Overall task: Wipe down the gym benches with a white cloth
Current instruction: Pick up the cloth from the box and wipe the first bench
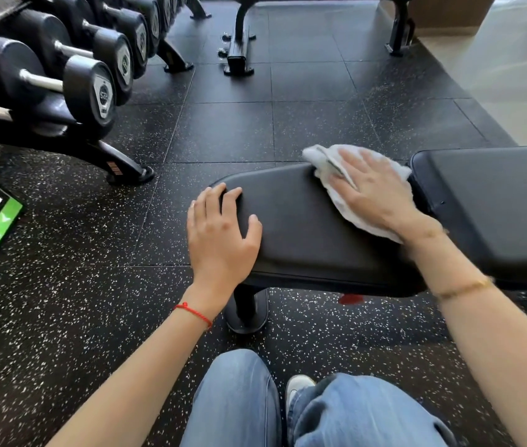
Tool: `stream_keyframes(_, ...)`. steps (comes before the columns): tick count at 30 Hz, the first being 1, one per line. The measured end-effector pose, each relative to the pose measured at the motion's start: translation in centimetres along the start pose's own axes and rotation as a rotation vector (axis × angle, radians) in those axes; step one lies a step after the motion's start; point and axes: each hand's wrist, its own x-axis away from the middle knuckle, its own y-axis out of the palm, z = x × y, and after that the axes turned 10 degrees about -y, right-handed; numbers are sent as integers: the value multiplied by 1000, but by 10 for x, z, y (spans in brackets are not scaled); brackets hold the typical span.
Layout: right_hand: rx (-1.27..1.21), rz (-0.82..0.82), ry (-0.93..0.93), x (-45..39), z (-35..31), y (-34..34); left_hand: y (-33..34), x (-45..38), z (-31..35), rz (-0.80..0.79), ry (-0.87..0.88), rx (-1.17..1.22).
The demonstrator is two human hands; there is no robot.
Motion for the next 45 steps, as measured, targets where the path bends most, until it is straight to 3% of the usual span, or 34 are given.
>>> stream_keyframes(3,7,-58,-21,-21,-31,9,1,0,0,-1,2,-8)
stream_keyframes(8,-101,6,-248,64,-52,13,1,0,-3,-9,23,-17)
stream_keyframes(11,-120,9,-180,79,-19,5,0,1,-2,0,21,-9)
stream_keyframes(18,-37,-47,5,2,5,3,1,0,-1,6,18,-8)
stream_keyframes(23,-57,-23,-286,82,-20,5,2,-3,-6,1,25,19)
stream_keyframes(26,125,47,-397,125,-23,9,0,-4,-6,-11,17,53)
stream_keyframes(33,295,57,-428,99,-84,28,-2,-2,-4,-7,26,96)
stream_keyframes(39,322,197,-351,141,-32,23,1,-1,-7,8,37,39)
stream_keyframes(45,292,93,-319,105,-72,26,1,-2,-5,3,30,19)
